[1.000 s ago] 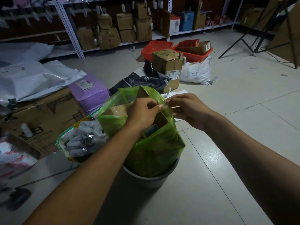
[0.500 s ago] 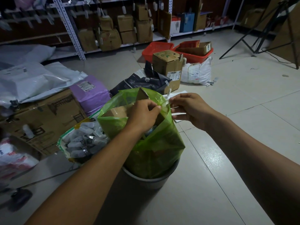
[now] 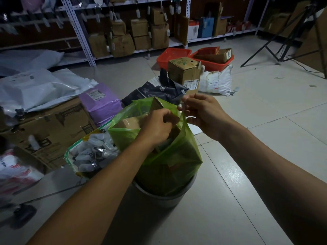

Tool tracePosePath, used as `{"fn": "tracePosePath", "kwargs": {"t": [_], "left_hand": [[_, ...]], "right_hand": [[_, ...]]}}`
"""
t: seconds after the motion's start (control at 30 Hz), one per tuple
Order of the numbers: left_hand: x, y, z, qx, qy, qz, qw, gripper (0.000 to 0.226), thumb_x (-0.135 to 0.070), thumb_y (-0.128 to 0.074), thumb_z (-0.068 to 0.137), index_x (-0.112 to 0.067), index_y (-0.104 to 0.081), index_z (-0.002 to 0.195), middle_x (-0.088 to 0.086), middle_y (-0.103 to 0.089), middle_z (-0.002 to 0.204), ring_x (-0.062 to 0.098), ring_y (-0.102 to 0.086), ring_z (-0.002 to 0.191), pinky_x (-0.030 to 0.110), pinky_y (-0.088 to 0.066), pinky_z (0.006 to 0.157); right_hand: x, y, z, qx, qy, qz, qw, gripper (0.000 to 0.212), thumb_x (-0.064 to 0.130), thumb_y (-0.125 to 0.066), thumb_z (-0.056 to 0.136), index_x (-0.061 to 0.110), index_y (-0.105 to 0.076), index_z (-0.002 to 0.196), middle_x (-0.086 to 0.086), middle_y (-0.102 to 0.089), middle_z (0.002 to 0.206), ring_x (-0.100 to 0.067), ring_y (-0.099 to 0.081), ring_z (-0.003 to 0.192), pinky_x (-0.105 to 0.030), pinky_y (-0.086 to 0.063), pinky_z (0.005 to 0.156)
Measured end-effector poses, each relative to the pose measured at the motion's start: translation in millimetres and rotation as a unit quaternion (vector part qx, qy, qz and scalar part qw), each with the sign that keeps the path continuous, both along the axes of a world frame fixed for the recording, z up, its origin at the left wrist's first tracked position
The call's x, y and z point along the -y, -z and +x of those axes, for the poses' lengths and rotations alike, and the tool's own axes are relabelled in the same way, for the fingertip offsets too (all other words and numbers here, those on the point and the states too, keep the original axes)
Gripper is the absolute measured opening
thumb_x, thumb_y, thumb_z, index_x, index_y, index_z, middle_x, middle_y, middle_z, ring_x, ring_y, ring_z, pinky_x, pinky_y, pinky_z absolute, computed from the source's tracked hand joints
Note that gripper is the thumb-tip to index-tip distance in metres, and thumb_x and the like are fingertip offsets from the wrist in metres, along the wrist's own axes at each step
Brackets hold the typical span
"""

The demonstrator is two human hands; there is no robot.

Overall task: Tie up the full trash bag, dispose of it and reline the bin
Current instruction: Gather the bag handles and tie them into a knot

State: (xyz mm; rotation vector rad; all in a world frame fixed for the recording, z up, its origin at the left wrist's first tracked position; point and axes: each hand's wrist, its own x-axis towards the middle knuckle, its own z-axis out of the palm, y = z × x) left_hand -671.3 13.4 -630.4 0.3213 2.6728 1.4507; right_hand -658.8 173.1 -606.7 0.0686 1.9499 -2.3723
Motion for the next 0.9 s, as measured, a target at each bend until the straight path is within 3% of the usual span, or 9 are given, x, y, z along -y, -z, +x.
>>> {"fn": "tracePosePath", "kwargs": {"t": [0.13,0.23,0.33,0.4,0.5,0.63,0.8,0.9], "left_hand": [[1.6,-1.7,0.7,-0.005,0.008,0.016,1.000,0.011,-0.031,-0.063,0.094,-0.022,-0.070,0.093,-0.005,-0.072,0.087,0.015,-0.067,0.086,0.041,-0.057,0.083],[0.5,-0.9,0.5,-0.011,0.013,0.000,1.000,0.013,-0.034,-0.061,0.095,-0.023,-0.067,0.090,-0.004,-0.071,0.086,0.016,-0.067,0.085,0.037,-0.055,0.079],[5.2,-0.6,0.3,0.001,0.023,0.018,1.000,0.014,-0.032,-0.060,0.096,-0.021,-0.065,0.087,0.000,-0.070,0.084,0.018,-0.067,0.082,0.031,-0.052,0.070],[8.8,-1.0,1.1,0.001,0.036,0.020,0.999,0.014,-0.030,-0.060,0.096,-0.021,-0.065,0.086,0.000,-0.069,0.081,0.015,-0.066,0.078,0.028,-0.051,0.068],[9.2,-0.7,2.0,-0.003,0.048,0.026,0.999,0.013,-0.027,-0.061,0.096,-0.019,-0.065,0.086,0.000,-0.068,0.078,0.013,-0.065,0.074,0.028,-0.051,0.069],[10.3,-0.7,1.7,0.008,0.047,0.039,0.998,0.012,-0.030,-0.063,0.094,-0.021,-0.067,0.087,-0.003,-0.068,0.078,0.011,-0.065,0.074,0.025,-0.047,0.065],[18.1,1.0,0.0,0.006,0.037,0.052,0.998,0.007,-0.031,-0.065,0.092,-0.028,-0.069,0.088,-0.008,-0.071,0.084,0.009,-0.067,0.081,0.026,-0.050,0.068],[41.8,4.0,-5.0,-0.040,-0.012,0.050,0.998,0.007,-0.032,-0.066,0.091,-0.033,-0.067,0.085,-0.010,-0.070,0.080,0.007,-0.067,0.080,0.030,-0.053,0.073]], "right_hand": [[-4.2,-3.7,-1.2,-0.006,0.024,-0.047,0.999,0.005,0.009,-0.062,0.092,0.011,-0.066,0.089,-0.003,-0.063,0.069,-0.012,-0.053,0.058,-0.020,-0.046,0.053],[-5.1,0.2,-1.4,-0.009,0.018,-0.036,0.999,0.013,0.001,-0.065,0.087,0.010,-0.067,0.097,-0.004,-0.064,0.076,-0.010,-0.051,0.056,-0.021,-0.044,0.052],[-6.5,3.2,-2.4,-0.023,0.025,0.092,0.995,0.019,-0.002,-0.067,0.085,0.013,-0.070,0.097,0.002,-0.069,0.079,-0.012,-0.060,0.066,-0.026,-0.050,0.058],[-6.8,6.7,-2.4,-0.032,0.025,0.174,0.984,0.022,-0.004,-0.067,0.085,0.015,-0.071,0.093,-0.002,-0.068,0.085,-0.017,-0.065,0.076,-0.029,-0.055,0.065],[-5.3,13.2,-1.8,-0.045,0.045,0.241,0.968,0.015,0.001,-0.068,0.087,0.015,-0.073,0.086,-0.009,-0.069,0.086,-0.024,-0.068,0.077,-0.028,-0.057,0.065],[-5.4,12.7,-2.7,-0.040,0.054,0.217,0.974,0.004,0.011,-0.070,0.088,0.013,-0.074,0.087,-0.007,-0.069,0.079,-0.016,-0.070,0.068,-0.033,-0.061,0.066],[-1.2,3.0,-8.4,-0.043,0.091,0.174,0.980,0.014,0.019,-0.069,0.089,0.012,-0.072,0.078,-0.006,-0.065,0.069,-0.022,-0.065,0.066,-0.037,-0.058,0.063],[4.7,3.5,-11.7,-0.027,0.089,0.150,0.984,0.017,0.016,-0.069,0.088,0.015,-0.072,0.071,-0.005,-0.065,0.066,-0.020,-0.064,0.063,-0.035,-0.056,0.060]]}}
